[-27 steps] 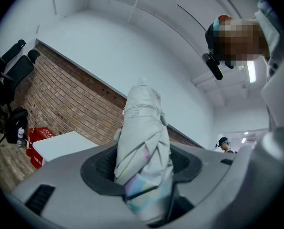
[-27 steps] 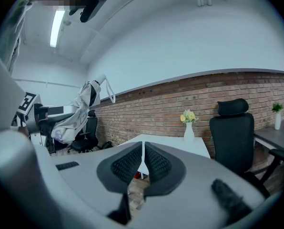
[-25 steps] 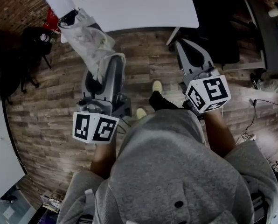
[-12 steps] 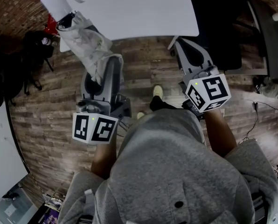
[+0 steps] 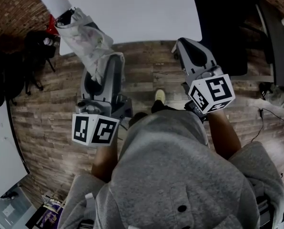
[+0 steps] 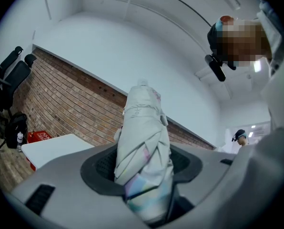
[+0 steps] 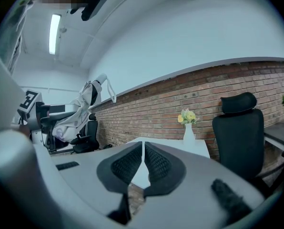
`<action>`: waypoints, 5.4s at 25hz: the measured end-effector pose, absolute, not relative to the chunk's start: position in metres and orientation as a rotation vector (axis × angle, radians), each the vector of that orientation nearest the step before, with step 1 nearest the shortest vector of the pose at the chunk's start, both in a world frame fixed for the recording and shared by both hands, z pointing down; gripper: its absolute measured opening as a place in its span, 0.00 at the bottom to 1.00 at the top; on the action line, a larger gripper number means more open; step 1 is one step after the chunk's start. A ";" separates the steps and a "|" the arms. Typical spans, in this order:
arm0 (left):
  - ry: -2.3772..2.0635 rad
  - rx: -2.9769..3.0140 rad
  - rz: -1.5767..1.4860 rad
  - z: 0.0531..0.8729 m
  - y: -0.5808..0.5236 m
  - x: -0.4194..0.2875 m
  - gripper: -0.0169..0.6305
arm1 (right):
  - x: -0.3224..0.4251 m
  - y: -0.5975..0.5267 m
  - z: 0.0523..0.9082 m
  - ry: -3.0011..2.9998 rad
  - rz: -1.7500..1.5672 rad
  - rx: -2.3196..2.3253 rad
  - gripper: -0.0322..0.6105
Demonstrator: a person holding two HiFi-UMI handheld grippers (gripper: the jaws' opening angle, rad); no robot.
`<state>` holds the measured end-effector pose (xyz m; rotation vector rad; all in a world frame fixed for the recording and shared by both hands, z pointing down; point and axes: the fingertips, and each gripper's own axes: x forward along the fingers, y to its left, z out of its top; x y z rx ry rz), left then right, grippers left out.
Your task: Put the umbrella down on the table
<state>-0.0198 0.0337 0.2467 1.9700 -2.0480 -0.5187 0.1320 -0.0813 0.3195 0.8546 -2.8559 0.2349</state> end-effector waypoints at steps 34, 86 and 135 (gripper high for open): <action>-2.025 2.039 -0.538 0.232 -0.010 -0.022 0.42 | 0.117 -0.114 0.315 -2.866 0.119 0.841 0.10; -1.893 2.029 -0.532 0.262 -0.180 -0.207 0.42 | -0.063 -0.272 0.321 -2.777 0.127 0.880 0.10; -1.870 1.898 -0.327 0.344 -0.190 -0.297 0.42 | -0.139 -0.283 0.334 -2.735 0.081 0.919 0.10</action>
